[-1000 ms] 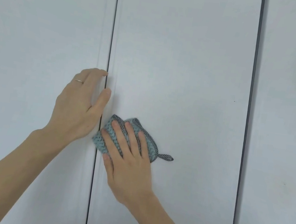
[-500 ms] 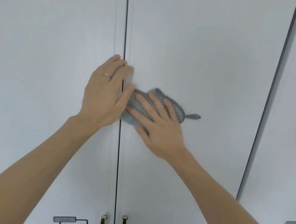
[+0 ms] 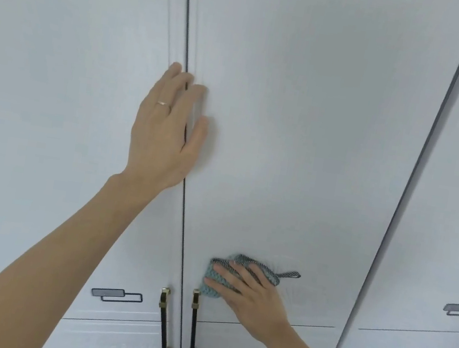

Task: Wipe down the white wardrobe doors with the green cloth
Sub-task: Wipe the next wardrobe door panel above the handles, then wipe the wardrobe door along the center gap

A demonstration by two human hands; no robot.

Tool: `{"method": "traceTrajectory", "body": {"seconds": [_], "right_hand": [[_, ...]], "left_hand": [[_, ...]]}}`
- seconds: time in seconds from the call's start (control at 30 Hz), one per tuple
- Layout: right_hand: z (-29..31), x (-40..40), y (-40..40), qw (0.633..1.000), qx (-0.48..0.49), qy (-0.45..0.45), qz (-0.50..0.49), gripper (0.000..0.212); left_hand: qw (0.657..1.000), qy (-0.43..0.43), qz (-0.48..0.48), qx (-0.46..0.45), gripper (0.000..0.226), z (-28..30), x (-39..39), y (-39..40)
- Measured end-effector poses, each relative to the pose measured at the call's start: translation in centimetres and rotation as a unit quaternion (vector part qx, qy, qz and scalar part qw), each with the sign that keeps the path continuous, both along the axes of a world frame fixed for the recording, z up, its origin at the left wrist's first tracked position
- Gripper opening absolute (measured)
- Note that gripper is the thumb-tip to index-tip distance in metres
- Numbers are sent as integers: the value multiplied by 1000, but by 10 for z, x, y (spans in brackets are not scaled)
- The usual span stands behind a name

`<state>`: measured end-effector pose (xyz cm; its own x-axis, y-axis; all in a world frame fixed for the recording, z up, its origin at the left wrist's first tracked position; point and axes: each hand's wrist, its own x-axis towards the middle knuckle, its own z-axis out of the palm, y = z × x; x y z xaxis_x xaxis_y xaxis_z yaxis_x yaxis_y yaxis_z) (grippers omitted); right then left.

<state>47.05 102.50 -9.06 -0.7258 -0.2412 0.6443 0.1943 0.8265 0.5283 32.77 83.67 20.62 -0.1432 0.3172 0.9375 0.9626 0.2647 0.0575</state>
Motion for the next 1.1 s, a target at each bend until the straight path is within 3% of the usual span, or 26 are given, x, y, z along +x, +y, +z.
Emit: {"method": "traceTrajectory", "body": {"seconds": [0.13,0.3,0.5,0.7,0.8,1.0,1.1], "right_hand": [[28,10,16,999,-31,-3,36,53],[106,45,84,969,-131,207,-20,48],[189,48,95,891,-270,358,-75,50],[308,64,108,929,-202,304,-57,52],[312,78,117,931,-198,298,-77,53],[279,108,159,872,-278,388,-110,57],[268,122,178,879,-264,385,-98,57]], "left_hand": [[1000,5,10,16,46,-18,-2,2],[999,21,35,10,50,-16,10,20],[998,64,-15,14,48,-6,29,46],[992,109,-67,-5,51,27,53,93],[986,129,-103,-15,52,46,80,126],[981,139,-120,-57,54,60,134,189],[982,148,-101,-53,52,65,152,215]]}}
